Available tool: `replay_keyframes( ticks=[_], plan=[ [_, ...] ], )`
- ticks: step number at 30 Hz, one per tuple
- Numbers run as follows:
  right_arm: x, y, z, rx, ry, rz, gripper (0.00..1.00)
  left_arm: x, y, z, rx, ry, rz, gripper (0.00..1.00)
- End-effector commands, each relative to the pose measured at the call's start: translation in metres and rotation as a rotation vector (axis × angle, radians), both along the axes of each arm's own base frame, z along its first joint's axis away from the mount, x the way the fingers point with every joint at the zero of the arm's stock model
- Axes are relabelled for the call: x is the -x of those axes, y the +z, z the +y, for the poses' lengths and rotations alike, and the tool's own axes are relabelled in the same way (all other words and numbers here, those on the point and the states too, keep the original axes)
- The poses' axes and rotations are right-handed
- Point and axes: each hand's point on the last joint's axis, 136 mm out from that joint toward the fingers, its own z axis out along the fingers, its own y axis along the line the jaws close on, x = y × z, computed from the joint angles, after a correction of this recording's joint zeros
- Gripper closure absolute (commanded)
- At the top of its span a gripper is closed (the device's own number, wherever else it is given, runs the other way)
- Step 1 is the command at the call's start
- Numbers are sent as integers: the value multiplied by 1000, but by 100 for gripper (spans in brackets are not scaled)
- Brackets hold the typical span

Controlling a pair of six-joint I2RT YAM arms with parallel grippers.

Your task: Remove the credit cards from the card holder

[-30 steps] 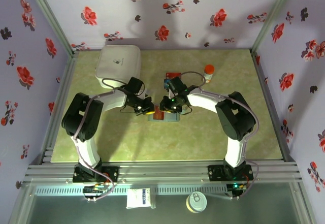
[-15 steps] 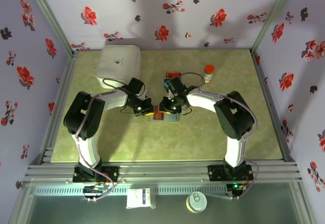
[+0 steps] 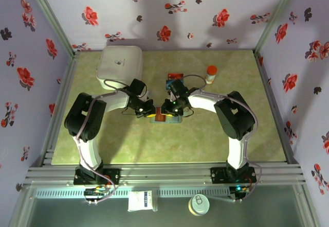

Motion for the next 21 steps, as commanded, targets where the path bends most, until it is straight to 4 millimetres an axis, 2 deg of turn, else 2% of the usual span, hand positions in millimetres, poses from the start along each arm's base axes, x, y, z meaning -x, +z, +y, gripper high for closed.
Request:
replay_keyframes(
  ticks=[1,13,21],
  plan=[
    [5,-13,0,-2,-8,40,71,5,-11,9,-63,-11,14,100],
    [2,-4,5,-96,-33,33,71,8,-14,10,-68,-13,26,100],
    [0,6,1,-136,-58,8,74,7,-11,9,-62,-13,19,100]
  ],
)
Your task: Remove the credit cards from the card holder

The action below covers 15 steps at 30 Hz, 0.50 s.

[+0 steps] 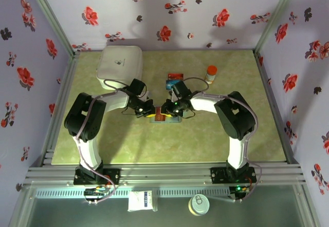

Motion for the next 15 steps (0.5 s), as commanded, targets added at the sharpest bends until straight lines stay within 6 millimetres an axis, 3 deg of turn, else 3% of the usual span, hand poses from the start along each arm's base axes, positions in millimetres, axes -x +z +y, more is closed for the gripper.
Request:
replay_keyframes(
  ticks=[1,15],
  plan=[
    [1,9,-3,-32,-24,-4,75,6,-11,8,-59,-6,24,100],
    [-3,9,-5,-83,-49,-2,86,6,-11,8,-58,-6,26,100]
  ],
)
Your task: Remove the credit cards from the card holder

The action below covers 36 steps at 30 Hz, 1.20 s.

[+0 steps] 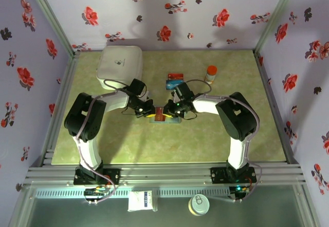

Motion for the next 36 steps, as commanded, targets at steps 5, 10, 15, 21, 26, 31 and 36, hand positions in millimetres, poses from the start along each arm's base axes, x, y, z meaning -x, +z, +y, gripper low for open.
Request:
replay_keyframes(
  ticks=[5,10,15,21,26,31,36],
  plan=[
    [-2,8,-4,-27,-22,-10,87,6,-11,8,-60,-4,27,100],
    [-3,8,-12,-20,-34,-10,89,7,-12,9,-64,-8,30,100],
    [-1,5,-24,12,-43,-7,90,8,-14,10,-68,-8,35,100],
    [-1,8,-36,39,-46,-13,90,8,-13,11,-66,-4,34,100],
    [-1,23,-46,90,-19,-54,91,5,-8,7,-47,1,24,100],
    [-4,43,-56,148,30,-115,94,0,2,2,-13,4,1,100],
    [-9,61,-67,209,142,-197,95,-6,13,-3,9,5,-30,100]
  ],
)
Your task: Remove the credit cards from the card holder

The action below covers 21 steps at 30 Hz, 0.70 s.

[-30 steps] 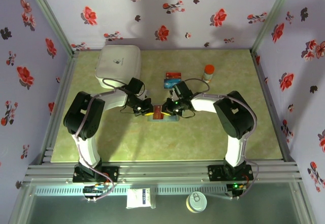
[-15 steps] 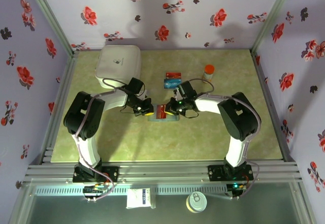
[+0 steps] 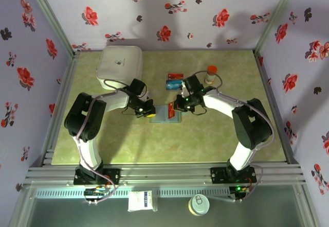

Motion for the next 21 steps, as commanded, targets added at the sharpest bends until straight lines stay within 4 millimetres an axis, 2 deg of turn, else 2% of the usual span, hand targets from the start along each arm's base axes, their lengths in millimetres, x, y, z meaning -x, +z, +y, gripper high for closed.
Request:
replay_keyframes(
  ticks=[1,8,13,17,21],
  plan=[
    [1,18,-16,91,121,-83,95,-6,15,-2,12,6,-36,100],
    [-5,32,-34,286,477,-261,97,-9,25,-3,29,12,-65,100],
    [-13,46,-39,365,795,-404,98,-7,30,1,29,14,-77,100],
    [-31,54,-47,471,981,-505,100,-6,34,9,26,25,-81,100],
    [-59,65,-50,563,1070,-602,100,-6,37,20,4,34,-88,100]
  ],
)
